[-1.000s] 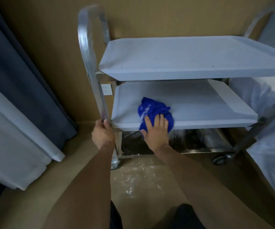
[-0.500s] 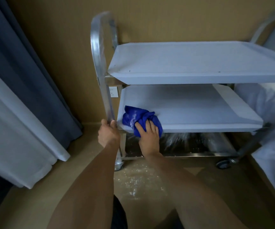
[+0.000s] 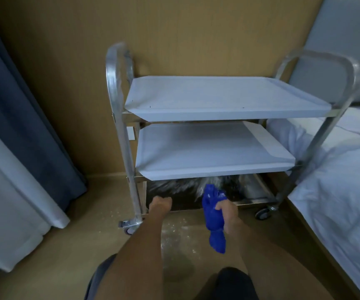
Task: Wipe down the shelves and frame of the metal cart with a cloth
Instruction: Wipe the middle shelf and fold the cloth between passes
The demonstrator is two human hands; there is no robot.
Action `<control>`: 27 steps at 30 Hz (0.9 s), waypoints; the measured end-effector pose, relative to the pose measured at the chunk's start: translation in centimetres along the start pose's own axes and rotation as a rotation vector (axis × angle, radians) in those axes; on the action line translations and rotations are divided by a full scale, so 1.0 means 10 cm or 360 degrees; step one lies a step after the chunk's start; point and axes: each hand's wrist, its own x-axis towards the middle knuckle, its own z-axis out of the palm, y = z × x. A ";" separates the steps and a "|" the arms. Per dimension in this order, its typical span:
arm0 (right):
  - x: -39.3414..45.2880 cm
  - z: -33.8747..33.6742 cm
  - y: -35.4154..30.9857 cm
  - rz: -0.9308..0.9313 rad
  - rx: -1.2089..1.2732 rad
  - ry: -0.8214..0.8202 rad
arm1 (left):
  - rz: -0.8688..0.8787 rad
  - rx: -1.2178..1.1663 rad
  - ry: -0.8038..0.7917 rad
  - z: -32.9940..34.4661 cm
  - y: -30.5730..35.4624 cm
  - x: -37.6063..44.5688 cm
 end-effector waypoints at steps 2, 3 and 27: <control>-0.14 0.03 0.06 0.0152 0.0169 -0.0360 | -0.0108 -0.0154 -0.0153 0.13 -0.05 0.03; -0.24 0.07 0.06 0.0151 0.0211 -0.0530 | -0.0145 -0.0291 -0.0189 0.20 -0.12 0.19; -0.21 0.09 -0.58 0.0011 0.0277 0.0036 | 0.0396 -0.0847 0.0367 -0.39 0.34 -0.67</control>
